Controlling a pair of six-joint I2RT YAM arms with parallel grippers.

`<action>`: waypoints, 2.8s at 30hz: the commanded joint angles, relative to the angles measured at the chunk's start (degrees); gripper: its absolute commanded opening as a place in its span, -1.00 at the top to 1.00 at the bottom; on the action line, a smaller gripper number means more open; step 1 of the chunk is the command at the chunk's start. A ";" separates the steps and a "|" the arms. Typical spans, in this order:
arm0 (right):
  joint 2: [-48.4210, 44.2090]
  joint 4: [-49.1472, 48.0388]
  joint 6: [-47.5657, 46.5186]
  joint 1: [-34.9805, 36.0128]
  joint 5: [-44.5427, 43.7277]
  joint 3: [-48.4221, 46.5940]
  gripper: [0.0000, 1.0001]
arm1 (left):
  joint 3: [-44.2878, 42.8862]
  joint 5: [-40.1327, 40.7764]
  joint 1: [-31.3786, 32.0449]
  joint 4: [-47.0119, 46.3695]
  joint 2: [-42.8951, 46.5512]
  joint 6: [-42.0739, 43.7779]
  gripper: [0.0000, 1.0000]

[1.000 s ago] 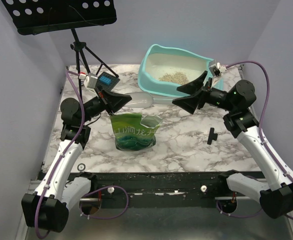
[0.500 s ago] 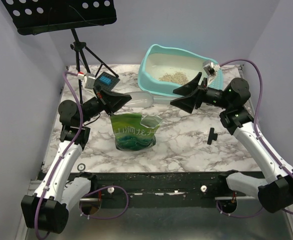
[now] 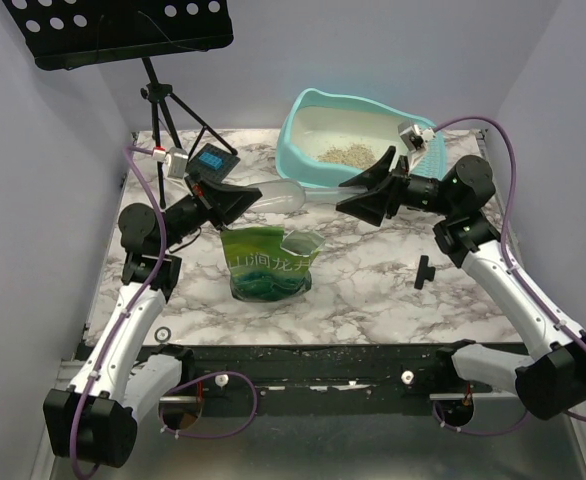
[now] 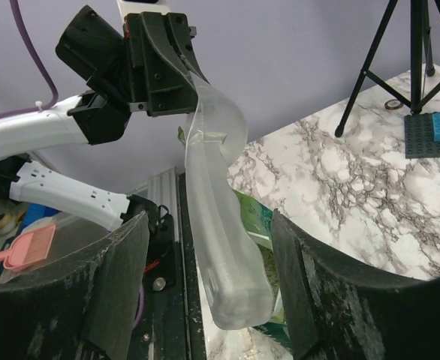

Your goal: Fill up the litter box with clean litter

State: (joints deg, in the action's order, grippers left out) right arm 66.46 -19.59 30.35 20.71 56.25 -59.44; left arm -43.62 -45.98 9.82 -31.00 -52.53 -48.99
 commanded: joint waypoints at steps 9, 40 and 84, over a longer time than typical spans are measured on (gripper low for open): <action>1.75 -5.28 2.96 1.53 1.14 -1.38 -0.29 | 1.60 3.35 -0.33 -3.98 1.38 -1.63 1.00; 1.66 -8.09 3.58 2.32 0.26 -2.17 0.03 | 2.92 3.61 -0.33 -3.10 1.91 -1.02 1.00; -20.14 45.34 -18.04 2.41 -20.56 -5.95 0.99 | -19.05 30.24 20.84 62.99 3.40 59.09 -0.28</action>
State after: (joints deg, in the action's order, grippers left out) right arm 47.86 22.94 13.76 23.18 37.56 -65.21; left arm -62.11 -22.06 28.25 27.97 -48.77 4.08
